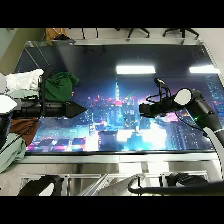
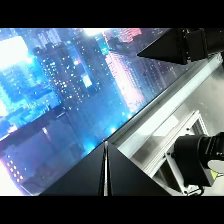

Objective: Fold the shirts.

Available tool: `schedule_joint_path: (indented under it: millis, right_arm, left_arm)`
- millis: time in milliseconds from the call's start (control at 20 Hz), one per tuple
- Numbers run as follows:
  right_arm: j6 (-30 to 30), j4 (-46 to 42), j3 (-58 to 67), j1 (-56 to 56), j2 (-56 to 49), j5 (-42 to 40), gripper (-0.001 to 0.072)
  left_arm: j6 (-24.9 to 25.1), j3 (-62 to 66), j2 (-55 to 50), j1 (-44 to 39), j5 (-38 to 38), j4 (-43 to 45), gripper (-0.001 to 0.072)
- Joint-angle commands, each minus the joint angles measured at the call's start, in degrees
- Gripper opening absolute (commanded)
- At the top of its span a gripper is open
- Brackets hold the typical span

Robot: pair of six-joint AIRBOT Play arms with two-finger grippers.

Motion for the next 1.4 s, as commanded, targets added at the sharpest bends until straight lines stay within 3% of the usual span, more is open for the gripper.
schedule_joint_path:
  millis: [0, 1000, 1200, 1350]
  right_arm:
    - [0.02, 0.02, -0.04, 0.02, -0.02, 0.02, 0.0022]
    - [0.02, 0.02, -0.04, 0.02, -0.04, -2.49, 0.0022]
    - [0.02, 0.02, -0.04, 0.04, -0.5, -2.58, 0.0022]
    - [0.02, 0.02, -0.04, 0.02, -2.69, -2.54, 0.0022]
  left_arm:
    - [0.0, -0.02, 0.04, -0.02, 0.0, 0.02, 0.0019]
    - [0.0, -0.02, 0.04, -0.02, 0.74, 0.02, 0.002]
    - [0.02, -0.02, 0.04, -0.02, 10.23, 2.03, 0.0019]
    - [-0.26, -0.02, -1.05, 0.92, 28.59, 24.39, 0.0021]
